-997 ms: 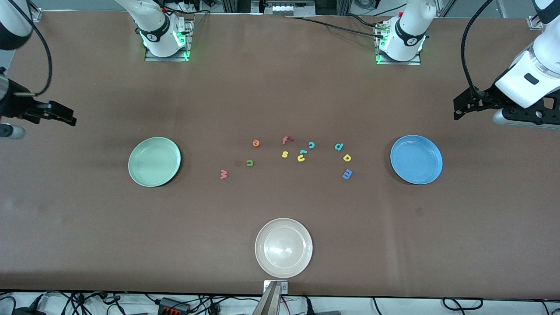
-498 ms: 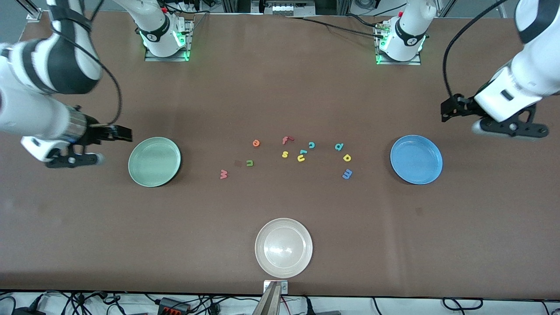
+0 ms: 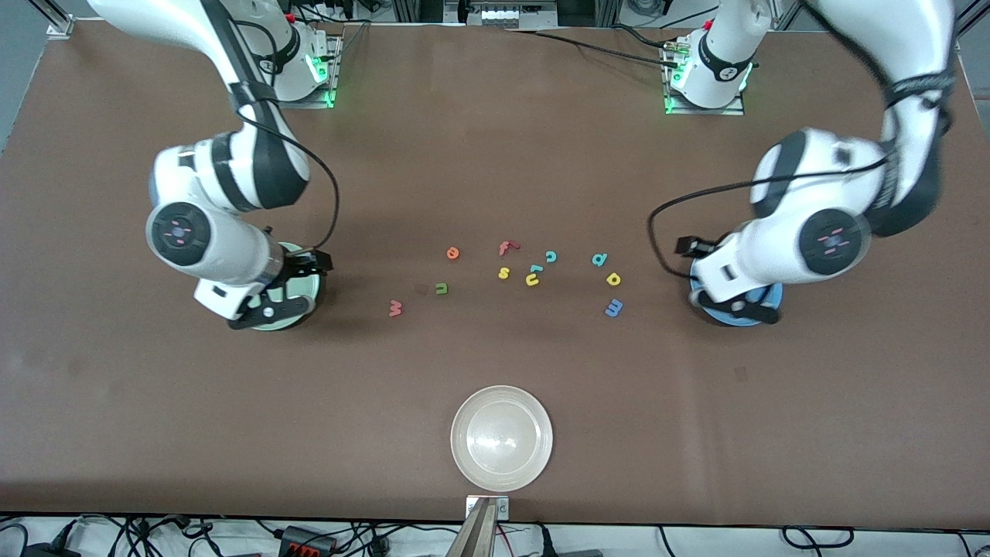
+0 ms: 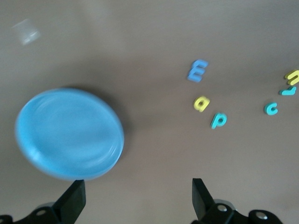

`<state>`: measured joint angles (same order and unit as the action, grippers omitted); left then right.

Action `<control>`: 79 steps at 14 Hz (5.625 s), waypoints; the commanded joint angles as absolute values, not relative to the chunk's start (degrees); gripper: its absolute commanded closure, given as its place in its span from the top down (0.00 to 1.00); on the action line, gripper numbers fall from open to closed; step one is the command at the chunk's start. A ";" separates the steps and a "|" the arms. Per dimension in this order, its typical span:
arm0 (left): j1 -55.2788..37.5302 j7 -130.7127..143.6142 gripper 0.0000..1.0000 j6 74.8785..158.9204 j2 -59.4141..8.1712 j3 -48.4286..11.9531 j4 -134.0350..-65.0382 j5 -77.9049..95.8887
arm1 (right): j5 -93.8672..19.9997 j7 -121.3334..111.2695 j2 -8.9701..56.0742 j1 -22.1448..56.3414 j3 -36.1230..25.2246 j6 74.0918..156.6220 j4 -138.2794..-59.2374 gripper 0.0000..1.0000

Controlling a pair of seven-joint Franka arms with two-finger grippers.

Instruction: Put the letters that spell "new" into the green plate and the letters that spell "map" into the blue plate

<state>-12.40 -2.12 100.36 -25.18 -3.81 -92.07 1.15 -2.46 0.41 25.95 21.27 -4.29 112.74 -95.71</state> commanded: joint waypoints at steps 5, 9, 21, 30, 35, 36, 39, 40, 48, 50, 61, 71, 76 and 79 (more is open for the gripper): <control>-17.84 -13.45 1.00 126.24 -34.01 -3.34 -98.05 1.76 | -2.46 7.29 34.09 28.82 -4.83 122.95 -93.69 0.96; -18.90 -13.45 1.00 143.16 -34.89 -3.43 -106.08 1.76 | -2.64 7.91 37.79 29.00 -4.83 124.00 -92.29 0.77; -19.60 -17.64 0.31 144.49 -37.35 -3.43 -105.47 1.05 | -3.51 18.45 44.21 30.94 -4.75 130.96 -88.77 0.65; -13.99 -19.60 0.16 123.97 -27.78 -2.46 -104.06 1.14 | -4.74 19.07 45.88 31.02 -4.75 131.22 -88.68 0.53; -5.90 -19.34 0.16 117.60 -27.77 -2.29 -105.72 1.05 | -5.80 19.07 45.62 30.85 -4.75 131.13 -88.68 0.00; -5.19 -19.07 0.16 117.95 -27.86 -2.29 -106.52 1.05 | -5.80 19.07 45.44 30.76 -4.75 130.96 -88.77 0.00; -4.22 -18.28 0.20 118.30 -28.82 -2.29 -107.31 1.05 | -5.71 18.55 43.25 29.10 -4.92 127.81 -88.86 0.00; -3.96 -18.28 0.22 118.91 -29.52 -2.29 -107.58 1.05 | -5.63 17.94 41.68 28.31 -5.18 125.97 -88.86 0.00; -5.09 -17.85 1.00 117.07 -26.02 -3.43 -107.31 1.05 | -4.31 6.86 29.55 18.98 -7.81 120.59 -102.72 0.00; -5.80 -13.83 1.00 115.67 -25.14 -4.83 -107.31 1.05 | -3.61 4.41 27.17 18.98 -9.75 121.37 -107.55 0.00; -10.72 22.49 1.00 133.24 -33.22 -10.81 -108.10 1.05 | -3.87 4.21 29.09 18.37 -11.51 131.93 -113.30 1.00; -12.92 27.07 0.60 135.70 -35.51 -10.37 -108.90 0.97 | -5.62 13.27 33.91 33.38 -11.07 127.96 -98.98 0.94; -13.54 27.07 0.20 135.62 -35.51 -10.37 -108.98 0.97 | -5.71 20.55 40.42 40.76 -11.07 129.19 -91.42 0.75; -13.62 27.51 0.14 135.18 -35.33 -10.72 -109.16 0.97 | -5.54 21.97 43.32 43.67 -11.07 129.64 -88.69 0.71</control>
